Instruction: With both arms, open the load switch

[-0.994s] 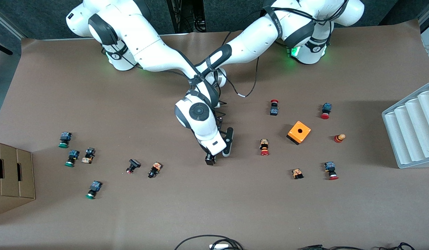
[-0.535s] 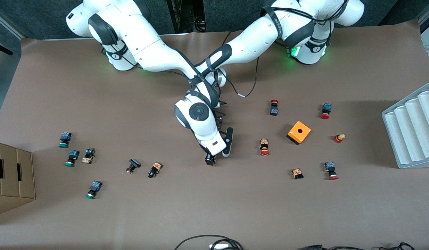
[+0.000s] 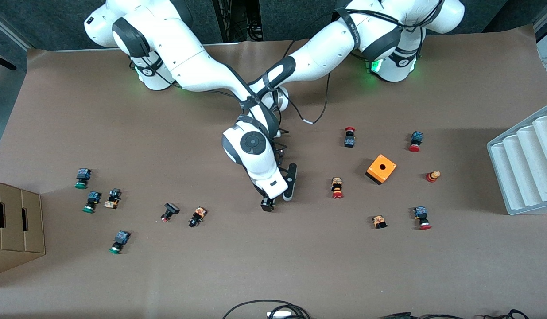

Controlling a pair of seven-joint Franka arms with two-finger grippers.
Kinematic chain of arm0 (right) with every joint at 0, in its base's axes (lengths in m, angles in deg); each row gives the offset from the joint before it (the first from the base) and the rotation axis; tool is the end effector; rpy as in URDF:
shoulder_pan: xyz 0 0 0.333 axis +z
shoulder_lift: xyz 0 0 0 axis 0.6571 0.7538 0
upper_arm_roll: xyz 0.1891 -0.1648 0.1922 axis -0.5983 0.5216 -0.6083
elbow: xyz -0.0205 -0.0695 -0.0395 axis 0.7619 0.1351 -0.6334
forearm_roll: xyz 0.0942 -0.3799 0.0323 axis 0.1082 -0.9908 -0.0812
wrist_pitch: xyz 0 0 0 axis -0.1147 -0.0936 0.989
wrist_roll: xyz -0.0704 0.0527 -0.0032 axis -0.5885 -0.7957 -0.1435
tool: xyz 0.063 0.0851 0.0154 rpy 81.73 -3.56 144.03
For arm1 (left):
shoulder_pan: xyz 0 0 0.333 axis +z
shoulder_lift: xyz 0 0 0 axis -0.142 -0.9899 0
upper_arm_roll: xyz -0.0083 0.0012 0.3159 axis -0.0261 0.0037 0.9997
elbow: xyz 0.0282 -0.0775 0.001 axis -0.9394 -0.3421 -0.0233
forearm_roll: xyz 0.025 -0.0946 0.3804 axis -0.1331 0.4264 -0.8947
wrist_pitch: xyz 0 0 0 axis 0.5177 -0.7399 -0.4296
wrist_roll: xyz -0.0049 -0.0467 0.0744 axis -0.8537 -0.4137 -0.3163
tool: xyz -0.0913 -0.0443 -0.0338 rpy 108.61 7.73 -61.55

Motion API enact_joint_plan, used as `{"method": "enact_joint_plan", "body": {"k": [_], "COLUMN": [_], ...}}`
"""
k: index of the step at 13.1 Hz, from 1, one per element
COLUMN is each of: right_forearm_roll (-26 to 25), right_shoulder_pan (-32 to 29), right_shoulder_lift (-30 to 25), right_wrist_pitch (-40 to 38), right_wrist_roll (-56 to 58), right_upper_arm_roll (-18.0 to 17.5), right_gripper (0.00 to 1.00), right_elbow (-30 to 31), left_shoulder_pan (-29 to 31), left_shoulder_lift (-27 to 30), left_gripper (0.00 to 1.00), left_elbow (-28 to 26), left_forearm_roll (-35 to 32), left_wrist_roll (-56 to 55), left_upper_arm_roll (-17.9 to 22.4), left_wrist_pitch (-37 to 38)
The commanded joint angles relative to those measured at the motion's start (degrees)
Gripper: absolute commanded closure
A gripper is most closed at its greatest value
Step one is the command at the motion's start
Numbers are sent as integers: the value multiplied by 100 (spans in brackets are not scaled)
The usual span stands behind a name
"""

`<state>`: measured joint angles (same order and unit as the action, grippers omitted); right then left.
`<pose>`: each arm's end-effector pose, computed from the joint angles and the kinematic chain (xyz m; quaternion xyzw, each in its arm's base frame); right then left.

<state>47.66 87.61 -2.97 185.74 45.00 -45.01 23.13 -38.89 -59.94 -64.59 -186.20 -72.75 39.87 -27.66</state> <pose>0.5715 0.4848 0.2072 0.7706 0.6266 0.1139 0.0248 0.3327 -0.5734 0.0631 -0.8173 -0.0517 -0.5736 0.0191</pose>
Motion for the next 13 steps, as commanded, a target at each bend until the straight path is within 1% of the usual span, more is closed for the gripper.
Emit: {"method": "enact_joint_plan", "body": {"k": [1, 13], "right_forearm_roll": [111, 102], "right_shoulder_pan": [23, -12], "right_shoulder_lift": [18, -26], "right_wrist_pitch": [54, 2], "right_wrist_roll": [332, 490], "right_upper_arm_roll": [138, 147], "right_gripper": [19, 19], "right_elbow": [-92, -22], "left_shoulder_pan": [-58, -58], "left_shoulder_lift": [-116, -116], "left_gripper": [72, 72], "left_elbow": [31, 31], "left_forearm_roll": [38, 38], "left_wrist_roll": [-158, -158], "left_upper_arm_roll": [43, 43], "left_wrist_pitch": [114, 114]}}
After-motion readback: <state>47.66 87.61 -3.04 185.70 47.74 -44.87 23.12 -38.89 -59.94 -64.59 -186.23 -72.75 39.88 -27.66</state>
